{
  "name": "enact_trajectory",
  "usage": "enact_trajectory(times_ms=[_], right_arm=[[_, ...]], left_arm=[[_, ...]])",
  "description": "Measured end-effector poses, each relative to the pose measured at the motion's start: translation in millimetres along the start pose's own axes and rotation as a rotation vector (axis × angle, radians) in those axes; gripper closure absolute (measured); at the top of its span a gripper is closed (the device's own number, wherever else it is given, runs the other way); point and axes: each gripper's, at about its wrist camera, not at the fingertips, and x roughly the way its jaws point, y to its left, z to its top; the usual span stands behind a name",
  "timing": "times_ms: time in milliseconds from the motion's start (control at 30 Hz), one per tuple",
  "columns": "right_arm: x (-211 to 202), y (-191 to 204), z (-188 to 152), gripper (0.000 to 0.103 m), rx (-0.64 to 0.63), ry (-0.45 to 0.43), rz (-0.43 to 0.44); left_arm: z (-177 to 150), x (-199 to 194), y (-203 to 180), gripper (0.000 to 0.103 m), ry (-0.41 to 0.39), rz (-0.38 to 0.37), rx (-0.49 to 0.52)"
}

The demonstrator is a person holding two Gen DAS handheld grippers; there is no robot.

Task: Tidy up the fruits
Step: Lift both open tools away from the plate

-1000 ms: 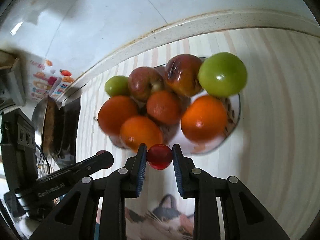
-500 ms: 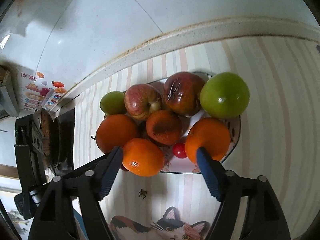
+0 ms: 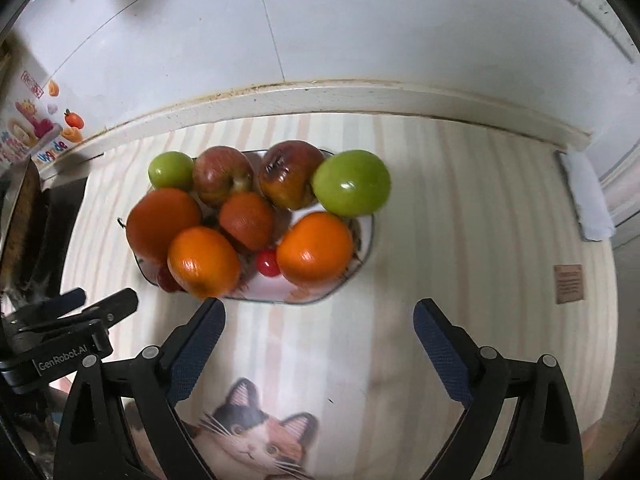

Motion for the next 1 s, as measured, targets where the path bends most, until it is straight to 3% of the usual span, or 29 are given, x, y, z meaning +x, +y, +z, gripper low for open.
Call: enact_trajectory(times_ms=[467, 1000], right_arm=[[-78, -5, -37, 0.005, 0.030, -0.110, -0.005], [-251, 37, -147, 0.005, 0.021, -0.363, -0.006]], left_arm=[[-42, -91, -5, 0.013, -0.177, 0.001, 0.048], [-145, -231, 25, 0.013, -0.422, -0.021, 0.089]])
